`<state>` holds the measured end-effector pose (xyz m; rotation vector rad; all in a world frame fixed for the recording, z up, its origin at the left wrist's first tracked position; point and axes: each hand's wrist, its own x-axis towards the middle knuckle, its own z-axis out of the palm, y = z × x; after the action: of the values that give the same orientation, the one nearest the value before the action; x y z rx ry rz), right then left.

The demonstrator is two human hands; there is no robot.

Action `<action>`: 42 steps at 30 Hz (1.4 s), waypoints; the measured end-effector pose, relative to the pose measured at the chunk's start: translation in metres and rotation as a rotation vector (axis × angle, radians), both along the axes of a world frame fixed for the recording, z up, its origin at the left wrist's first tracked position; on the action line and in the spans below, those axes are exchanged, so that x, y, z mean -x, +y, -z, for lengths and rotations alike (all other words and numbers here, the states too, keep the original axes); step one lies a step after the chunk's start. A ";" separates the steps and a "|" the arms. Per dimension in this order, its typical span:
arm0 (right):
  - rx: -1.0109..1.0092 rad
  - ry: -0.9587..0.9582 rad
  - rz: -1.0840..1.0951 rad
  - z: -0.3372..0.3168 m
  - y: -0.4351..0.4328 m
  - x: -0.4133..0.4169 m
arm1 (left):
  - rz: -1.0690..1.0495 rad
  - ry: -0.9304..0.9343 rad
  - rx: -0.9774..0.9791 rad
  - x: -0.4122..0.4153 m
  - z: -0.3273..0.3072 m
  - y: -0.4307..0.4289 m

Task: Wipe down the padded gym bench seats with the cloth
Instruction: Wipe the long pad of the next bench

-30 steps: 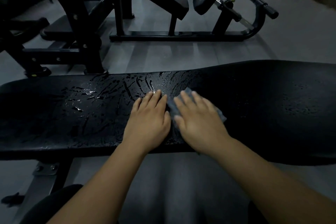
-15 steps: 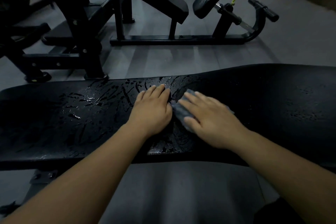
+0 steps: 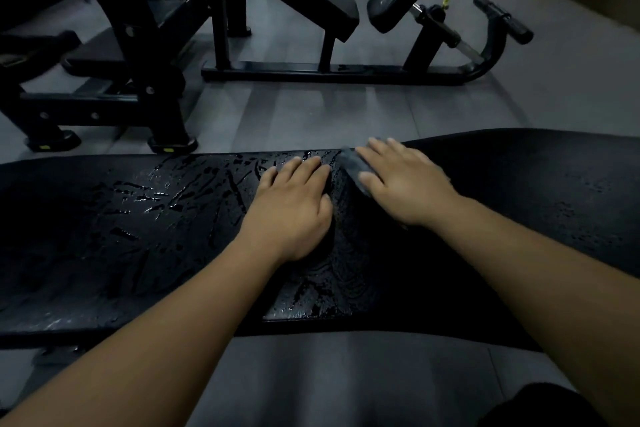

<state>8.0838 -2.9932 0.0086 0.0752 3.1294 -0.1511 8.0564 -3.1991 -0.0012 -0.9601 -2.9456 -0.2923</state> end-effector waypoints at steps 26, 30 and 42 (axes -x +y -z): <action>0.019 -0.005 0.101 -0.001 0.008 -0.007 | -0.069 -0.096 0.048 -0.020 -0.011 0.036; 0.014 0.026 -0.142 -0.002 0.006 -0.061 | -0.077 -0.067 0.020 -0.028 -0.003 0.044; 0.049 0.001 -0.221 -0.003 0.049 -0.059 | -0.112 0.027 -0.050 -0.032 -0.002 0.045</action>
<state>8.1423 -2.9446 0.0120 -0.2698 3.1033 -0.2243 8.0887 -3.1540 0.0012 -0.7828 -2.9387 -0.3451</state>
